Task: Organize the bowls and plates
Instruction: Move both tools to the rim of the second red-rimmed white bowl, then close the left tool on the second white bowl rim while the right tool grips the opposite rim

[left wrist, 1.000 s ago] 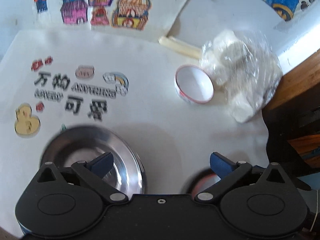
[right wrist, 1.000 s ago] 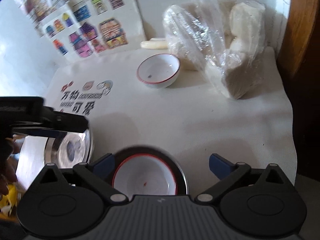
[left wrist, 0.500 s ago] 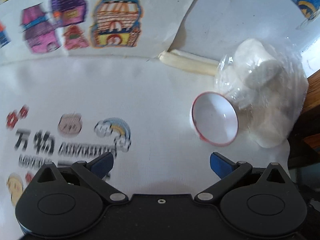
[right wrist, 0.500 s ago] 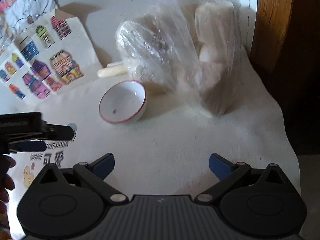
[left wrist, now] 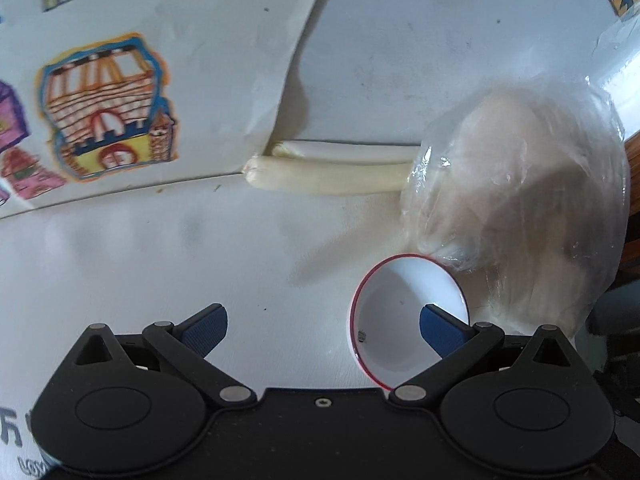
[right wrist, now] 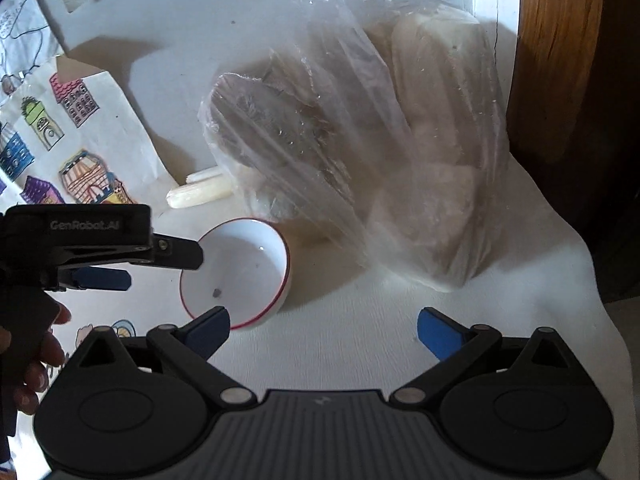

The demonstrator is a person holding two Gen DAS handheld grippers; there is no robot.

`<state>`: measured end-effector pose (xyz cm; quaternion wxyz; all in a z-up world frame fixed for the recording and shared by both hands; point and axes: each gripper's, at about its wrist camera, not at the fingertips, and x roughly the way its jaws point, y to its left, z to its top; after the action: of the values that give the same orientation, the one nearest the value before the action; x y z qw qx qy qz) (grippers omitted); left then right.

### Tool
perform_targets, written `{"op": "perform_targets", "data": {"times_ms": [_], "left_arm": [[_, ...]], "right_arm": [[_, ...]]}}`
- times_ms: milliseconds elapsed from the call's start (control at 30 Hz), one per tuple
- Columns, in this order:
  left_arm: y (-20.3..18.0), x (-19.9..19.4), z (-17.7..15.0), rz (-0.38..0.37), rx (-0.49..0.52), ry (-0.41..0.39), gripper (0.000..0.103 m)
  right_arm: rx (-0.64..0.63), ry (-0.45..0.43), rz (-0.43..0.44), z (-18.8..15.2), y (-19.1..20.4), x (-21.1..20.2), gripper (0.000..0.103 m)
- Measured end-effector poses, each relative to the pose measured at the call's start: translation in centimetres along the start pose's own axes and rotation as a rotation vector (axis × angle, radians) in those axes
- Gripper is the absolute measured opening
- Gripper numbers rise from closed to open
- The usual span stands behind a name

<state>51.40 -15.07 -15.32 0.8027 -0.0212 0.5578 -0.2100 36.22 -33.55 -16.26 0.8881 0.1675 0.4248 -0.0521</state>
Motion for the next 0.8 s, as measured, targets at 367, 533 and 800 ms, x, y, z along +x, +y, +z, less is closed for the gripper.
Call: {"op": "perform_targets", "data": {"times_ms": [367, 533, 800], "left_arm": [[-0.7, 1.6, 0.5, 0.029, 0.017, 0.048, 0.071], [-1.2, 2.1, 0.5, -0.012, -0.008, 0.068, 0.047], [-2.3, 2.9, -0.3, -0.04, -0.048, 0.083, 0.015]], "right_arm": [[-0.021, 0.009, -0.017, 0.4, 1.9, 2.6, 0.084], [-0.027, 0.013, -0.005, 0.5, 2.4, 3.2, 0.069], [-0.051, 0.034, 0.051, 1.3, 3.3, 3.8, 0.023]]}}
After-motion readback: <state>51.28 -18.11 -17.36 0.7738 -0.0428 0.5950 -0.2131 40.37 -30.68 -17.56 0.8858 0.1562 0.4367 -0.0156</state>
